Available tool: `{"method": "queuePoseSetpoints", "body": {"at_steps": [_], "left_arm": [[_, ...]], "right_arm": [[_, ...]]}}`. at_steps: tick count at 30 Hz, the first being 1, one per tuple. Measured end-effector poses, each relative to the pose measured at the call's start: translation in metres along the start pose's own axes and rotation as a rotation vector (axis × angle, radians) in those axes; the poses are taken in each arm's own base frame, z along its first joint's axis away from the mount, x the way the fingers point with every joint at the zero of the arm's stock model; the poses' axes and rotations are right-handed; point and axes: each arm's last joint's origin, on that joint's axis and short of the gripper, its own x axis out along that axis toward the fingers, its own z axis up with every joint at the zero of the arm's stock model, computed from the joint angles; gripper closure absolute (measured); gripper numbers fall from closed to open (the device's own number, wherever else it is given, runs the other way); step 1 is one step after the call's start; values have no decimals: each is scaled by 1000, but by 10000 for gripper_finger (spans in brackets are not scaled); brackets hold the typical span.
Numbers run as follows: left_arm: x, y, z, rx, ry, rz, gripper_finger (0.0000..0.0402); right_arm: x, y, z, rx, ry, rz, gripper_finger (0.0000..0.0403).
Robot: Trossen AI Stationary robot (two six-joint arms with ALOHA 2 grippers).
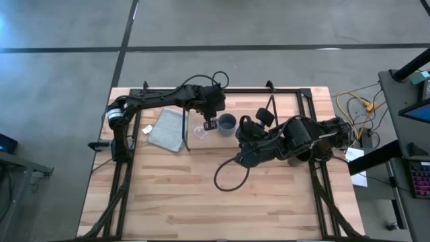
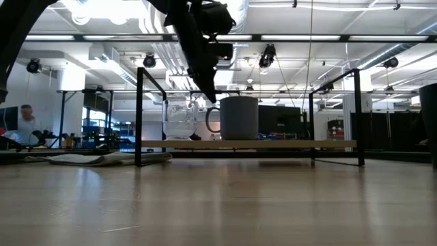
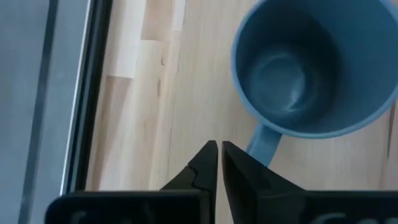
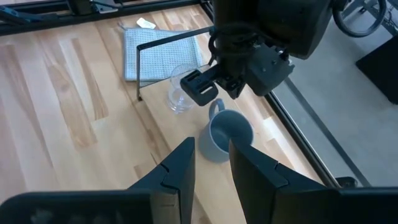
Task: Stack small to large cups/mugs on shelf
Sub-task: Put the blue mug on the shelf
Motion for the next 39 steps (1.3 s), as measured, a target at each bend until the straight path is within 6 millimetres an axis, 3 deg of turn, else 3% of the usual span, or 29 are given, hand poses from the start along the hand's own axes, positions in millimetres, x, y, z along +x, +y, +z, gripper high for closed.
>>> {"method": "queuePoseSetpoints", "body": {"at_steps": [11,18,25,39], "left_arm": [[8,-3,-3,-51,14,-32,401],[22,-13,-16,-65,69,-106,401],[20,-22,-14,-53,62,-135,402],[13,-62,-3,-61,2,-201,402]], "right_arm": [[0,0,0,5,-1,1,309],[0,0,0,7,-2,1,309],[0,0,0,3,-3,0,309],[0,0,0,0,-6,-5,309]]}}
